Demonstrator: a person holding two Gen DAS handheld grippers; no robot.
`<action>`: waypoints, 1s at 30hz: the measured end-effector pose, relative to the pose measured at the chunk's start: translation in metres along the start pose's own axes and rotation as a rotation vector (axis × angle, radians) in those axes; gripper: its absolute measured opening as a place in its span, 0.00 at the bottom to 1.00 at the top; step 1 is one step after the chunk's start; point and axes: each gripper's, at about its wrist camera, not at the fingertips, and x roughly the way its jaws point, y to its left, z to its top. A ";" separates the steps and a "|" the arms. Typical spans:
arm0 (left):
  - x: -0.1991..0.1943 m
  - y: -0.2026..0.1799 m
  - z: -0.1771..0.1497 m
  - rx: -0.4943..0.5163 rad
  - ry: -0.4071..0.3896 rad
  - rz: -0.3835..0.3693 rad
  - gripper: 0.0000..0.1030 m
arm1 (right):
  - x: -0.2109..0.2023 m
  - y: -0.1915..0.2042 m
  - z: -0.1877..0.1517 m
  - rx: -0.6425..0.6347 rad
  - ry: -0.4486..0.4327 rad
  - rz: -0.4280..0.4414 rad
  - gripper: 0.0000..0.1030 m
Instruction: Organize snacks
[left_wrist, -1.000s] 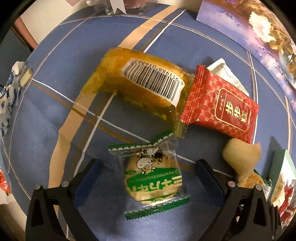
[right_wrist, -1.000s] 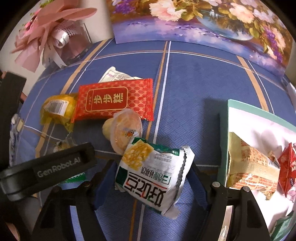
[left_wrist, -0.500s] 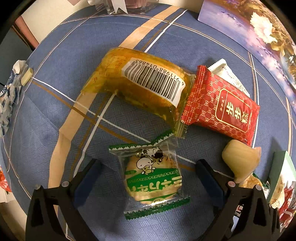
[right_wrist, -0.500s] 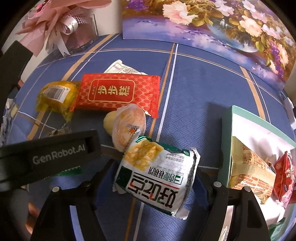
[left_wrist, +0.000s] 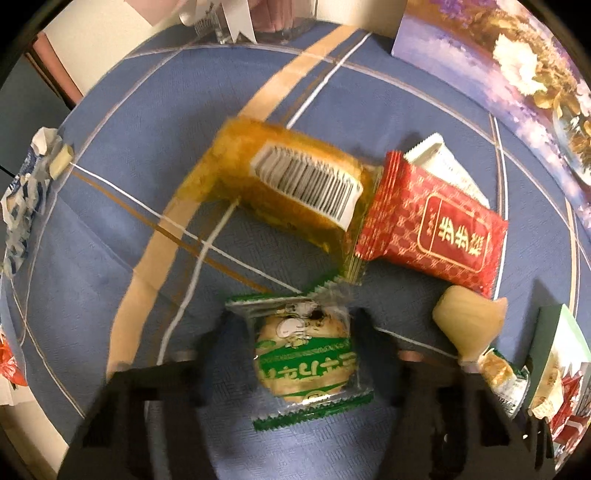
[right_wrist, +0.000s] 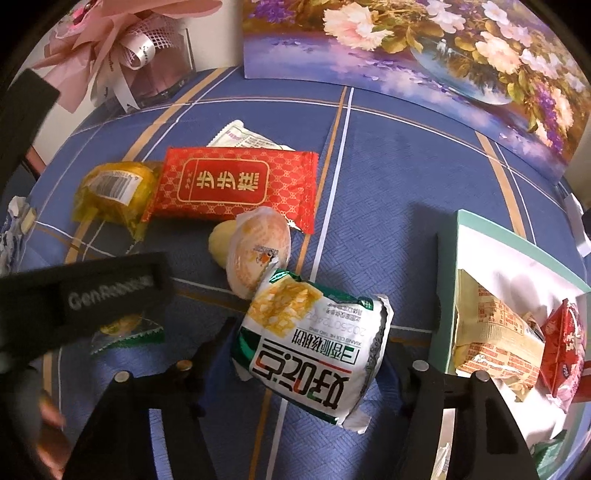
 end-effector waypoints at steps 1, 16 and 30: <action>-0.001 0.001 0.000 -0.004 0.001 -0.004 0.50 | -0.001 0.000 0.000 0.001 0.001 0.000 0.66; -0.029 0.014 -0.003 -0.014 -0.035 -0.071 0.50 | -0.049 -0.011 0.004 0.026 -0.065 0.030 0.65; -0.095 0.000 -0.026 0.040 -0.137 -0.117 0.50 | -0.096 -0.048 -0.011 0.100 -0.078 -0.007 0.65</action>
